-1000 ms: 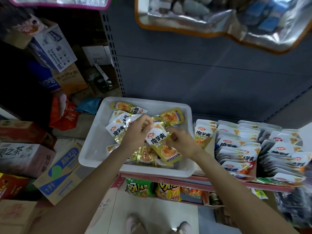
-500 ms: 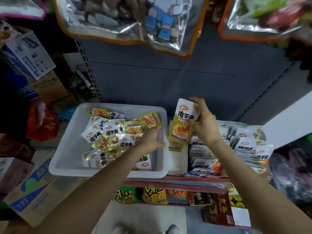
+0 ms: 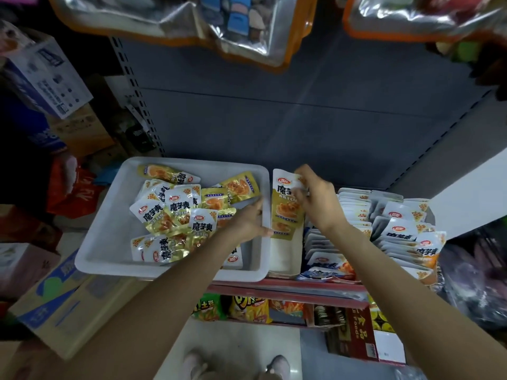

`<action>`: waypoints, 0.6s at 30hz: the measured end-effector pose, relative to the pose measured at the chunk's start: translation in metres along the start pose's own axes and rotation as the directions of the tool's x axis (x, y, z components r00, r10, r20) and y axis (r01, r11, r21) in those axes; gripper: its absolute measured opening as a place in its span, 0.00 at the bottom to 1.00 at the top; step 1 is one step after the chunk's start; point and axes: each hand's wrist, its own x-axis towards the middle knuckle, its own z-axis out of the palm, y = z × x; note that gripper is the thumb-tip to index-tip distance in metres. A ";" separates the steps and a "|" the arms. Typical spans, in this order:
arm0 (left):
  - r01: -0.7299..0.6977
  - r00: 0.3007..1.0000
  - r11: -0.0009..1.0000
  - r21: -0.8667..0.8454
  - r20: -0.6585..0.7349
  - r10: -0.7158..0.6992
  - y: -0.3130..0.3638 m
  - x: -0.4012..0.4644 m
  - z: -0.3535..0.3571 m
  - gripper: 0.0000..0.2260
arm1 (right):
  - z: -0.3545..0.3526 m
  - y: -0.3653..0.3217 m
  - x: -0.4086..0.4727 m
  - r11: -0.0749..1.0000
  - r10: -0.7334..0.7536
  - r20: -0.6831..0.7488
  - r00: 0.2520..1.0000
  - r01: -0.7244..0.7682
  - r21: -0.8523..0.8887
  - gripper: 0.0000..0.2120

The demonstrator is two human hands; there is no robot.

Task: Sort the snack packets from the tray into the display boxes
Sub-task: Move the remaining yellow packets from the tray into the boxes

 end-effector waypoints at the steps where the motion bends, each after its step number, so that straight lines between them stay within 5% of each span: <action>1: 0.002 1.000 1.000 -0.001 0.004 -0.002 0.001 0.000 0.000 0.44 | 0.002 0.004 0.000 0.999 0.024 0.027 0.999 -0.023 -0.047 0.07; 5: -0.002 1.000 1.000 -0.001 0.010 0.002 0.005 -0.003 -0.001 0.42 | 0.013 0.015 0.000 0.874 0.077 0.177 0.981 0.019 -0.486 0.13; 8: -0.004 1.000 1.000 0.014 0.015 0.003 0.006 -0.005 -0.001 0.42 | 0.018 0.015 -0.002 0.788 0.034 0.158 0.987 0.070 -0.611 0.15; 14: -0.067 0.998 0.996 0.056 -0.017 0.068 0.002 -0.014 -0.001 0.38 | 0.027 0.003 -0.006 0.794 -0.007 0.067 0.998 0.046 -0.607 0.15; 18: -0.074 0.968 0.981 0.177 -0.223 0.113 -0.027 -0.028 -0.011 0.24 | 0.044 -0.020 -0.020 0.904 -0.096 0.117 0.988 0.136 -0.405 0.15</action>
